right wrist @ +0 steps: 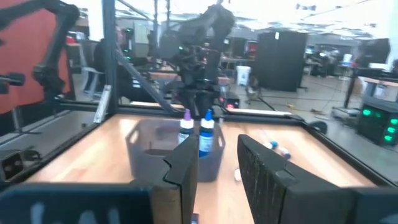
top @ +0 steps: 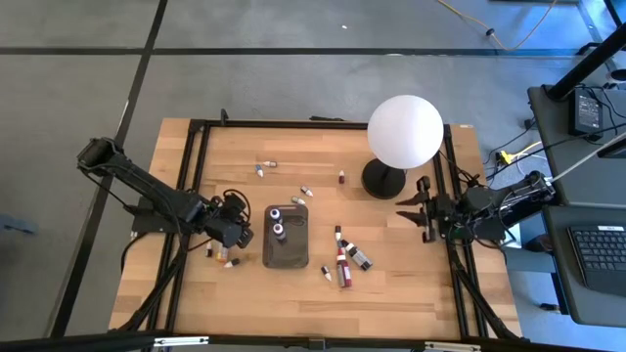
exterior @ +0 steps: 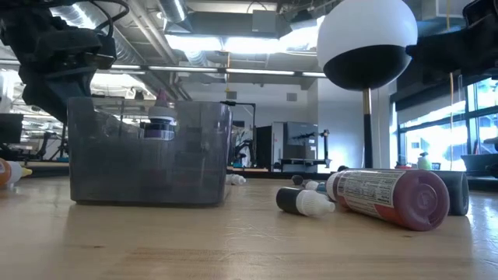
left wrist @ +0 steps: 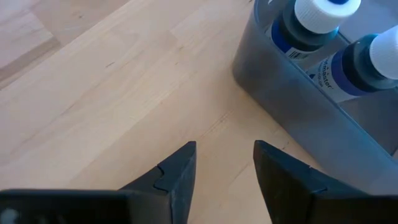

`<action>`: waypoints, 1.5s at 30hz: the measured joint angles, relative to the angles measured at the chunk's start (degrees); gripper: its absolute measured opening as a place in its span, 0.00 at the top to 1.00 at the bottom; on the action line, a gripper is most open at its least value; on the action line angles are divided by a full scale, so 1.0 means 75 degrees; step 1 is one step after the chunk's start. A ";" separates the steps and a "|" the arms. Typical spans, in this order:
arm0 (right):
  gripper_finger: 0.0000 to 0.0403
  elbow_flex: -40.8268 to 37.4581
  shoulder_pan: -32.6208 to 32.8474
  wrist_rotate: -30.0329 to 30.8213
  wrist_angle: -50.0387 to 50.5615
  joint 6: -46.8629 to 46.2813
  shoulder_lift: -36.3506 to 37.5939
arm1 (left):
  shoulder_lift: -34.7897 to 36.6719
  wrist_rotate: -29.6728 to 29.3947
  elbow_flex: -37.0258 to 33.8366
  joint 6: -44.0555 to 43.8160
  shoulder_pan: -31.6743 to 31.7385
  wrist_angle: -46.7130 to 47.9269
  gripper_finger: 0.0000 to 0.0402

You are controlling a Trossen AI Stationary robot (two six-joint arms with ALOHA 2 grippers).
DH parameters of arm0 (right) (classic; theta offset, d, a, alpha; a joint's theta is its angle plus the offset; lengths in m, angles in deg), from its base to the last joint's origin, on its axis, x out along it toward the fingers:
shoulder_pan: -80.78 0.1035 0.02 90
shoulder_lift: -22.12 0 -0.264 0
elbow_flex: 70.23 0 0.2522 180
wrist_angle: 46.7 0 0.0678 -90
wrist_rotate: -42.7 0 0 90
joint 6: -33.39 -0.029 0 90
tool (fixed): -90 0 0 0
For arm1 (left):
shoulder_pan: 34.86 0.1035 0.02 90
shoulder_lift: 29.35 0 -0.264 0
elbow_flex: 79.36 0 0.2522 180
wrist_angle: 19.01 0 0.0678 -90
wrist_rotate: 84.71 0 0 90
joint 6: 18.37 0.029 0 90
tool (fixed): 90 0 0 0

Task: Pick & Place food coloring
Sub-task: Put the large yellow food coloring bottle into the black bin

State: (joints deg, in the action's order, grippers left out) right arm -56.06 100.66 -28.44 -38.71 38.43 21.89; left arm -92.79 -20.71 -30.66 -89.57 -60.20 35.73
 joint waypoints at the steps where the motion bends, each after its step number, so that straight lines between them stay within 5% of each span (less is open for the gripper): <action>1: 0.72 -0.0001 0.0000 0.0022 0.0027 0.0002 0.0000 | 0.0000 0.0000 0.0000 0.0000 0.0000 -0.0001 0.58; 12: 0.72 0.0000 0.0000 0.0015 0.0070 -0.0004 0.0000 | -0.0003 0.0242 0.0000 0.0149 0.0016 0.0000 0.40; 31: 0.72 0.0002 0.0000 0.0002 0.0091 -0.0004 0.0000 | -0.0143 0.1512 -0.0003 -0.2009 0.0552 0.1458 0.48; 45: 0.72 -0.0001 0.0000 0.0001 0.0133 -0.0007 -0.0002 | -0.1363 0.2849 -0.0003 -0.2697 0.0554 0.1386 0.51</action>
State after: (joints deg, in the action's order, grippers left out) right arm -56.07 100.66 -28.44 -37.72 38.38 21.88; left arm -103.01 0.65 -30.68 -109.80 -56.05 46.12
